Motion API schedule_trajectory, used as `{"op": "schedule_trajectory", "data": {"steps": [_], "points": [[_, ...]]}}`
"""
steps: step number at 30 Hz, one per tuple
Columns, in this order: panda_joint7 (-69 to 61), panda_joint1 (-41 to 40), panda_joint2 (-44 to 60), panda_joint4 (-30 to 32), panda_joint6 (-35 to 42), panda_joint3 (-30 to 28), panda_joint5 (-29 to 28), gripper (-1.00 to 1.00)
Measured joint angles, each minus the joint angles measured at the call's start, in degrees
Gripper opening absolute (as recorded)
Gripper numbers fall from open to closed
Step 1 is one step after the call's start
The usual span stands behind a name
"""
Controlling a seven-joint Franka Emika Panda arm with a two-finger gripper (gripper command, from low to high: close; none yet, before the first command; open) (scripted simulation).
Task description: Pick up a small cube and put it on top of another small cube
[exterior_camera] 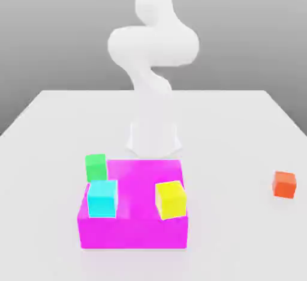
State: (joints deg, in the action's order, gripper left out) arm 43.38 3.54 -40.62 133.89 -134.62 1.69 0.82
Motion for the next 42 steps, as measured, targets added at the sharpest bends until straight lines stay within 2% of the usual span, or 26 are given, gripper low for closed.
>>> {"op": "schedule_trajectory", "data": {"steps": [12, 16, 20, 23, 28, 29, 36, 42], "points": [[-10.28, 15.67, 24.96, 10.20, -13.72, 11.44, 1.76, 0.00], [-12.02, 19.92, 33.32, 13.56, -18.27, 16.12, 0.06, 0.00], [-11.66, 26.09, 42.03, 16.89, -22.73, 19.50, -4.57, 0.00], [-9.50, 29.88, 48.70, 18.67, -26.15, 19.26, -10.13, 0.00], [-2.95, 37.61, 59.12, 16.86, -33.73, 10.24, -19.27, 0.00], [-1.99, 38.80, 60.68, 16.49, -34.96, 8.78, -20.52, -1.00], [-1.62, 38.77, 60.86, 16.45, -35.05, 8.74, -20.99, -1.00], [-10.03, 33.07, 49.82, 18.99, -26.81, 16.08, -10.17, -1.00]]}}
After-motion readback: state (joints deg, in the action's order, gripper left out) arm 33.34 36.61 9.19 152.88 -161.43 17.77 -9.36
